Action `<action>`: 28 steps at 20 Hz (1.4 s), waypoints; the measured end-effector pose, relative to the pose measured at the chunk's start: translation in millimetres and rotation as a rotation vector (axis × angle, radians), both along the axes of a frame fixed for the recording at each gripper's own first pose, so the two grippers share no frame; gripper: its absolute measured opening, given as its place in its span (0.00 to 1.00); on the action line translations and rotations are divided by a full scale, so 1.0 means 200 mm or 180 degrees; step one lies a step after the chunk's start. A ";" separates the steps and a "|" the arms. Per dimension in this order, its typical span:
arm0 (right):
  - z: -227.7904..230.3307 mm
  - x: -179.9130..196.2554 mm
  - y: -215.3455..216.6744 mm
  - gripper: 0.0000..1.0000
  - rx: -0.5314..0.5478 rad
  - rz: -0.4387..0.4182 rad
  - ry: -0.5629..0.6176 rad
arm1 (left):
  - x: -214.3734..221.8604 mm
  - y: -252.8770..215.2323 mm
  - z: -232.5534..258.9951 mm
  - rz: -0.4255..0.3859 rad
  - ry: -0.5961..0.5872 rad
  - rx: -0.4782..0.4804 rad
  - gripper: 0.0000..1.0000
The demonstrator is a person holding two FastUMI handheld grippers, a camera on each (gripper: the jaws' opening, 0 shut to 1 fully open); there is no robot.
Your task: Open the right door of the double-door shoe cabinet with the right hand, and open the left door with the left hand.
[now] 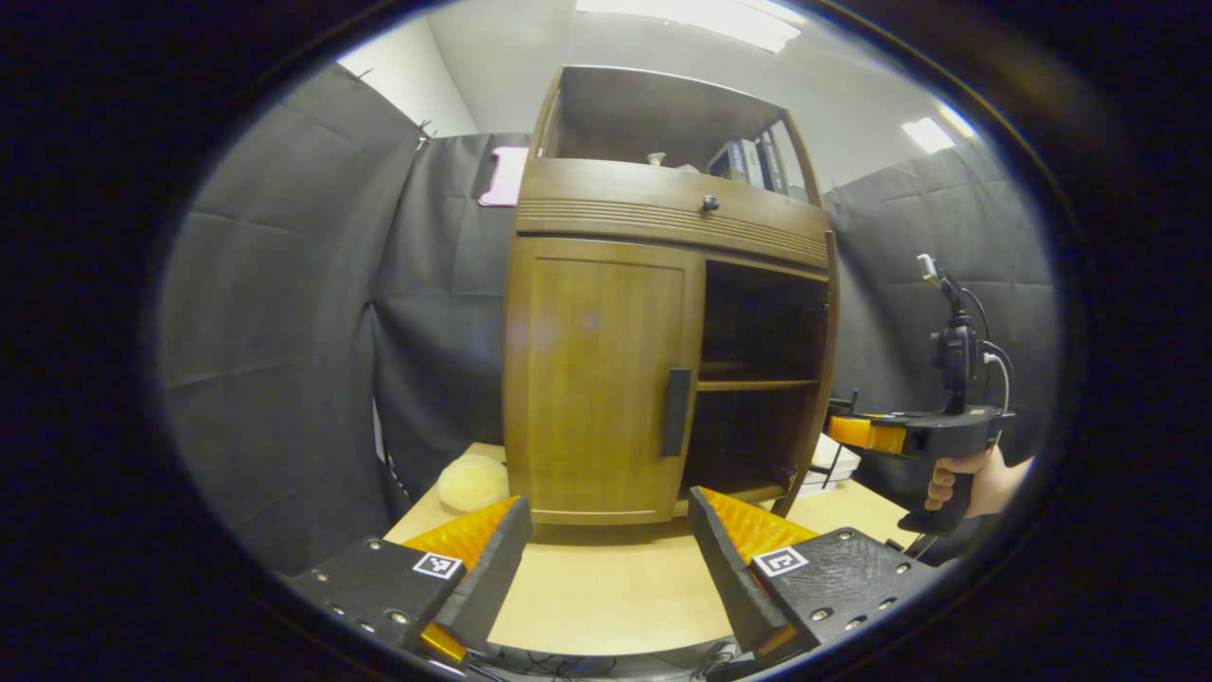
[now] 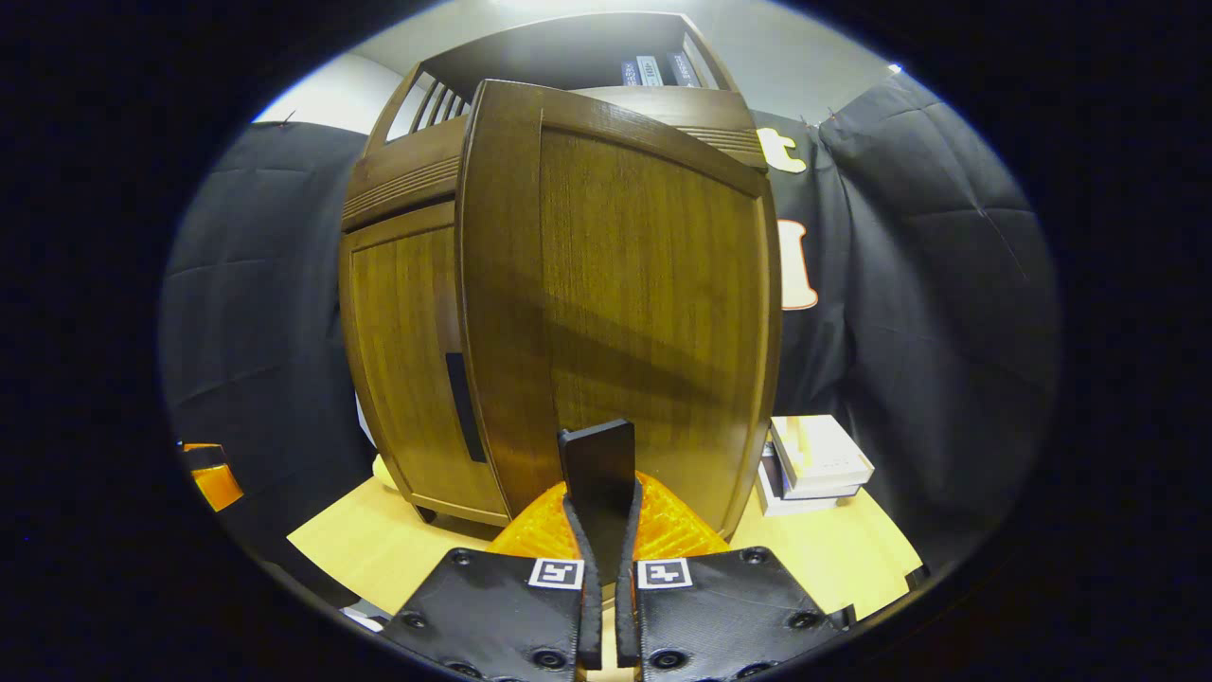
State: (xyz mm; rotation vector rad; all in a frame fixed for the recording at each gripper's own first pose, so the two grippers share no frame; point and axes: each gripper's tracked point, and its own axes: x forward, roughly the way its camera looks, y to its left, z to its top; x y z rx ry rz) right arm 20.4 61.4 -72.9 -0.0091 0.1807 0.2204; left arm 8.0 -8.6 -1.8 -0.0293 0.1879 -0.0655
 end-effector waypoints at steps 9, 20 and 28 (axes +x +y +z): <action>-0.02 -0.15 -0.34 0.06 -0.0184 -0.0072 0.0019 | 0.08 -0.06 0.07 -0.0110 -0.0175 -0.0107 0.96; -0.02 -0.14 -0.88 0.02 -0.0095 0.0103 -0.0003 | 0.06 -0.28 0.11 0.0221 -0.0113 -0.0297 0.96; 0.02 -0.11 -1.02 0.02 -0.0054 0.0468 -0.0279 | 0.02 -0.38 0.09 0.0455 -0.0146 -0.0214 0.96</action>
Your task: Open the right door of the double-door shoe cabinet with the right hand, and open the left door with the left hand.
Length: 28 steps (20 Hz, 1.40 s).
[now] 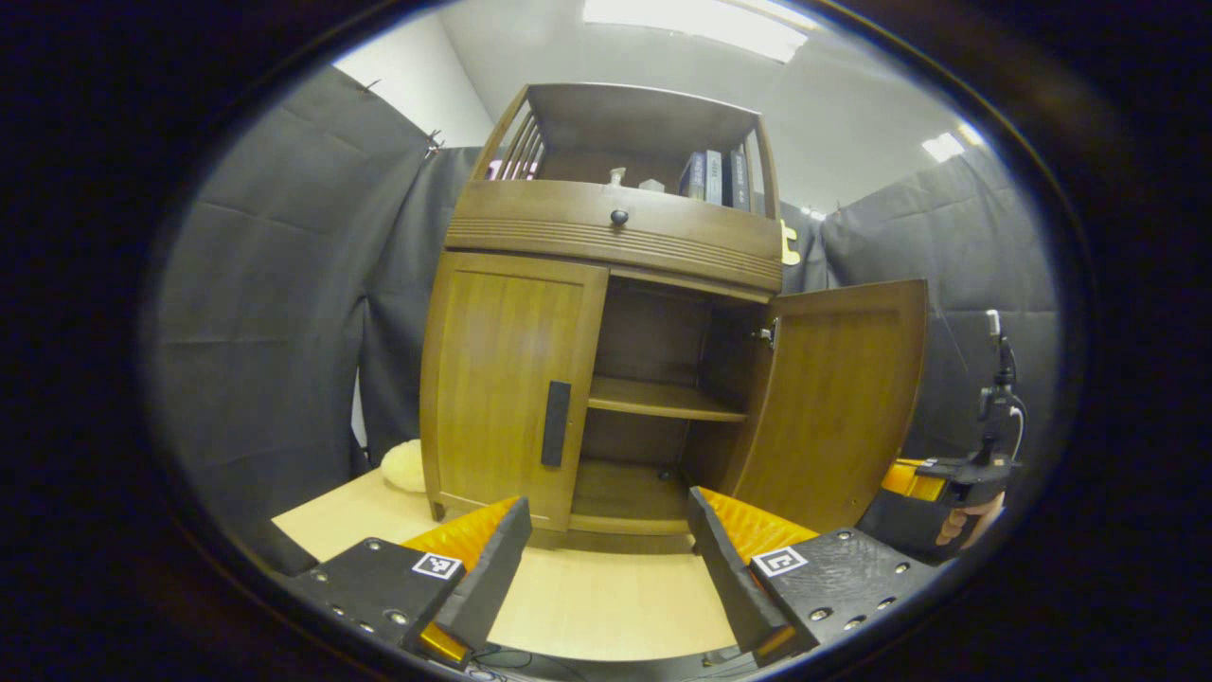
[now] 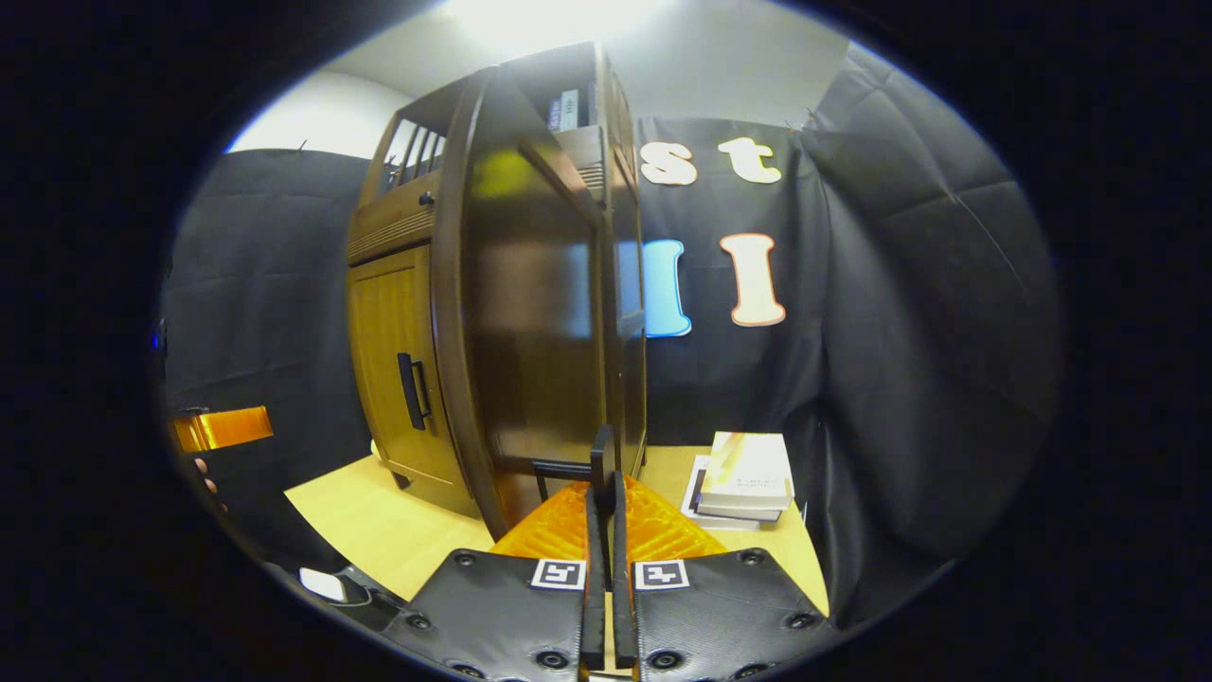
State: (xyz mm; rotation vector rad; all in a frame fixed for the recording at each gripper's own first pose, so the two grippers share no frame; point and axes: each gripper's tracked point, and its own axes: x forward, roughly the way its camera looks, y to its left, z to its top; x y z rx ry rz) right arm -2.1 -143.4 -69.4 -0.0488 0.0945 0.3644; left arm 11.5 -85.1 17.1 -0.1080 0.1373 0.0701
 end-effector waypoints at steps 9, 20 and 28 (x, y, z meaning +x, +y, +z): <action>-0.02 -0.03 -0.02 0.02 0.0224 -0.0045 0.0190 | 0.05 0.04 0.01 0.0241 0.0152 -0.0002 0.96; -0.04 -0.37 -0.04 0.00 0.0252 -0.0724 0.0367 | 0.07 0.10 0.00 0.0062 0.0160 -0.0111 0.96; -0.10 -0.62 0.36 0.02 0.0128 -0.0915 0.0475 | 0.09 0.20 0.01 -0.0024 0.0057 -0.0204 0.96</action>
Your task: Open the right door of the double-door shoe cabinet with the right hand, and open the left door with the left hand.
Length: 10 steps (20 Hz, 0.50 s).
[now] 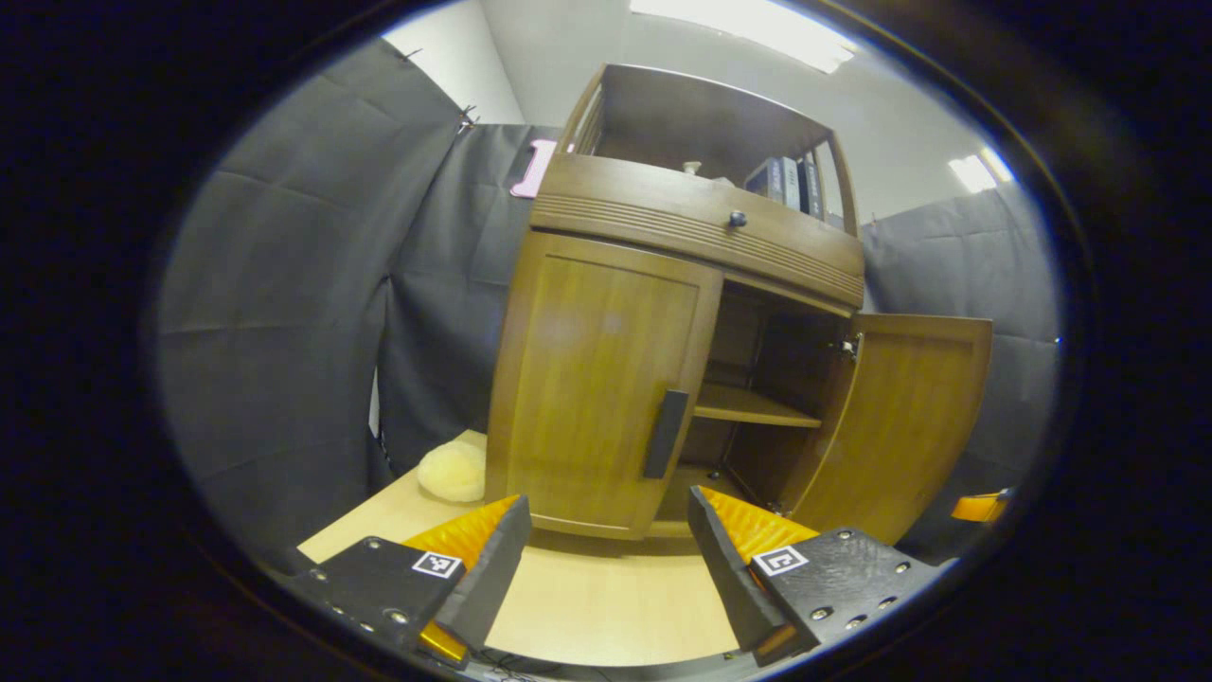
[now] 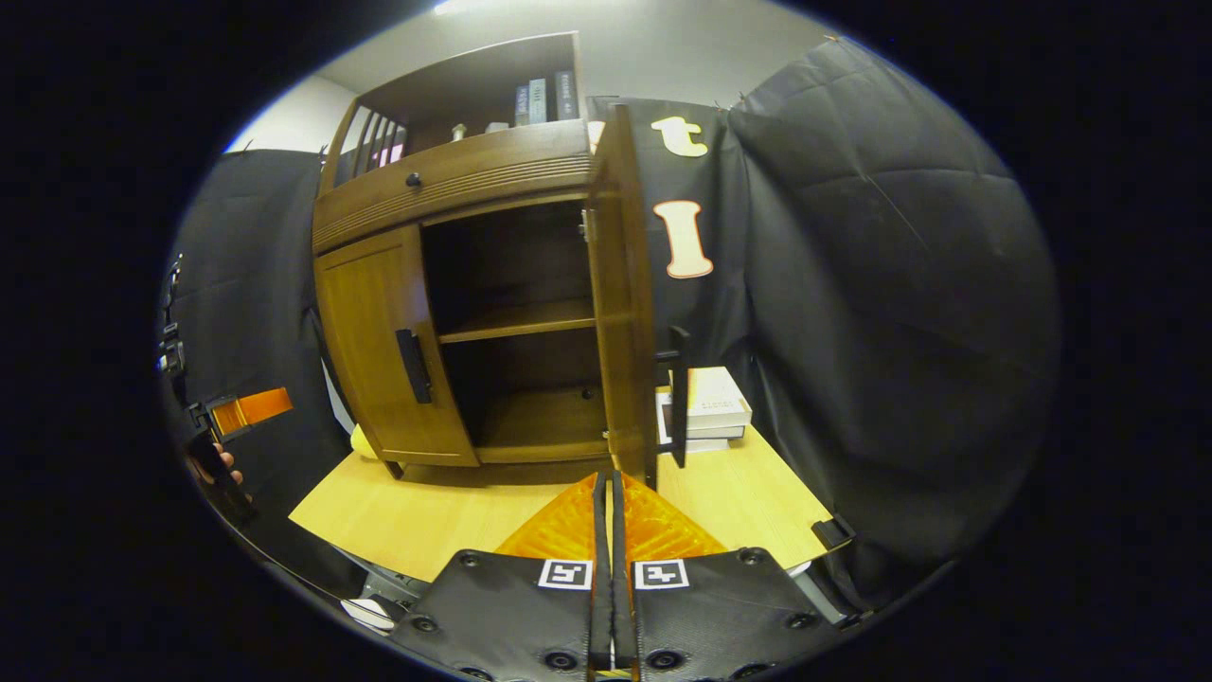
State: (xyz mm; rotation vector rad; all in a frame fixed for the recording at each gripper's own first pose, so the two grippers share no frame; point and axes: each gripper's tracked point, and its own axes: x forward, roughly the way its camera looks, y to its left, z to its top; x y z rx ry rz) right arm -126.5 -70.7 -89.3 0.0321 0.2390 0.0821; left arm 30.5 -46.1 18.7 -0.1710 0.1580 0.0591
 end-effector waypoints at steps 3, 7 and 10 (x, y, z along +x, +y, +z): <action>0.05 0.05 0.20 0.02 0.0041 0.0155 -0.0043 | 0.00 0.05 0.00 0.0088 0.0045 0.0117 0.96; 0.13 0.16 0.40 0.00 -0.0211 0.0304 -0.0182 | 0.03 0.13 0.00 0.0158 -0.0013 0.0211 0.96; 0.19 0.31 0.60 0.03 -0.0088 0.0412 -0.0191 | 0.04 0.12 0.03 0.0124 -0.0029 0.0142 0.96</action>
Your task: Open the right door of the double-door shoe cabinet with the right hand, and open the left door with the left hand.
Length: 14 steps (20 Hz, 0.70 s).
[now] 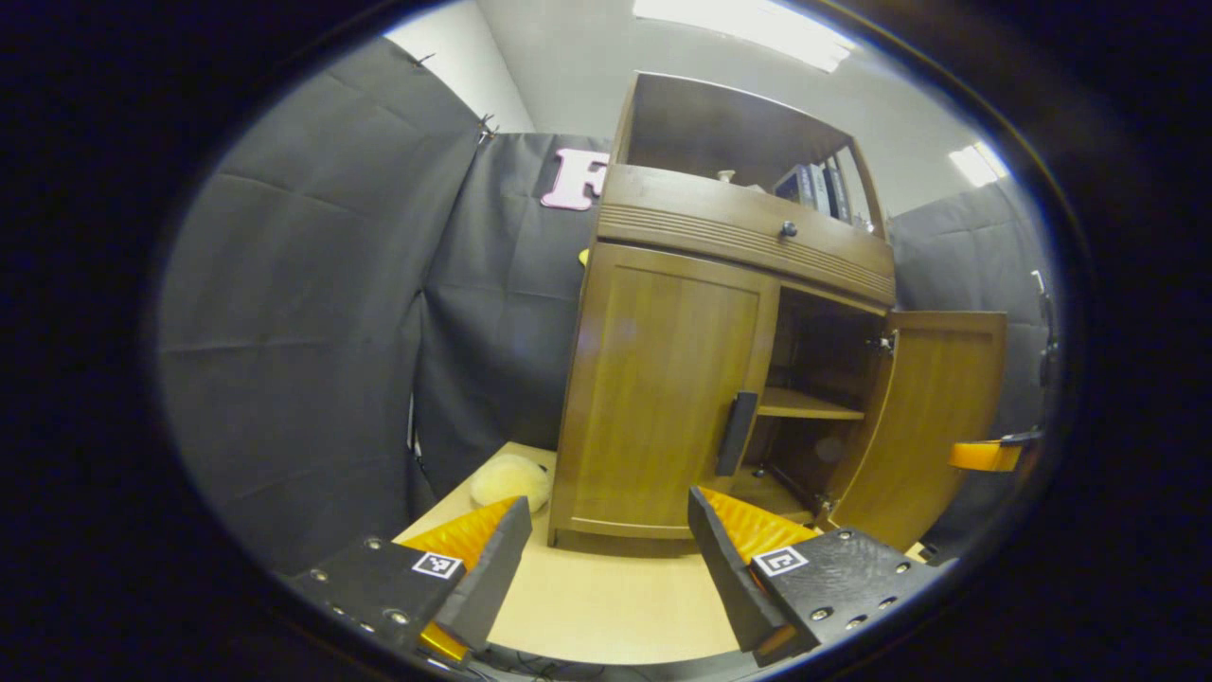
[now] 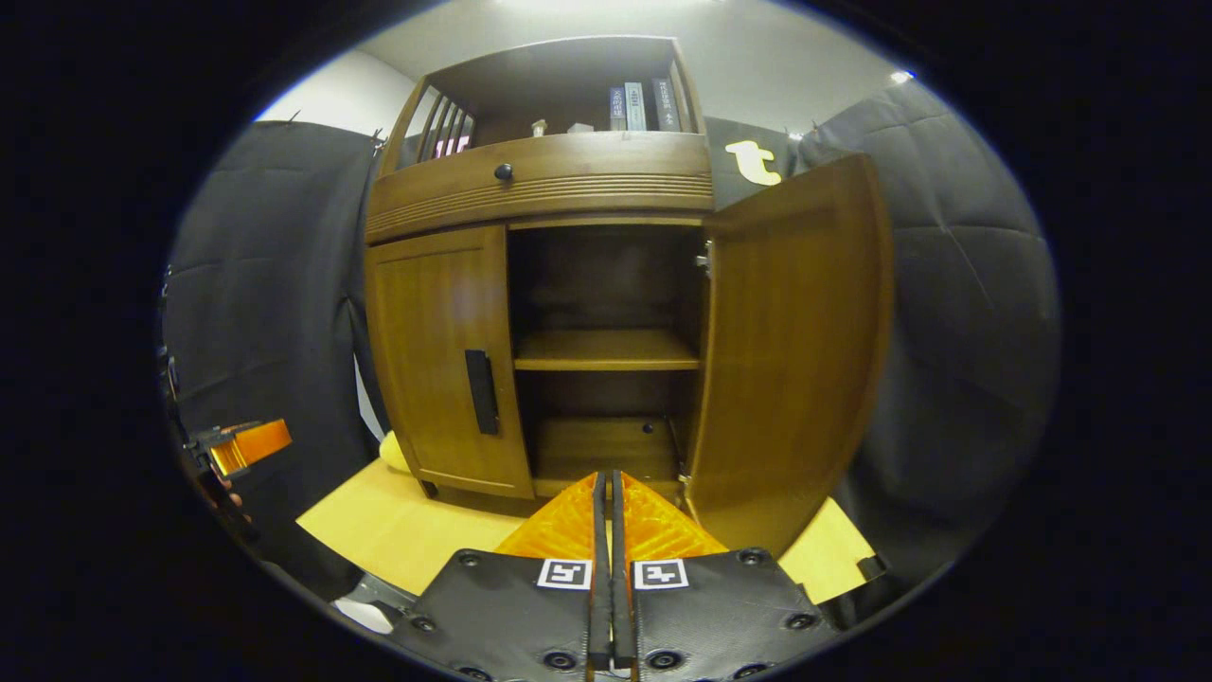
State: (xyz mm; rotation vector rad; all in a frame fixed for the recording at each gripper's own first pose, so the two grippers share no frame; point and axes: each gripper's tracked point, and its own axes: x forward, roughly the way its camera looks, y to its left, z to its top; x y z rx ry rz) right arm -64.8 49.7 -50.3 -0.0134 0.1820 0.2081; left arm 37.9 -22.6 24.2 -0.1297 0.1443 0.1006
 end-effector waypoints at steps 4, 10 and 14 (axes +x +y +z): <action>0.10 0.16 0.15 0.00 -0.0077 0.0131 -0.0194 | 0.00 0.02 0.01 -0.0114 -0.0073 0.0162 0.96; 0.09 0.34 0.14 0.06 0.0006 0.0107 -0.0283 | 0.07 0.01 0.01 -0.0274 -0.0127 0.0328 0.96; -0.03 0.43 0.10 0.48 -0.0193 0.0098 -0.0243 | 0.09 -0.07 -0.02 -0.0332 -0.0026 0.0135 0.96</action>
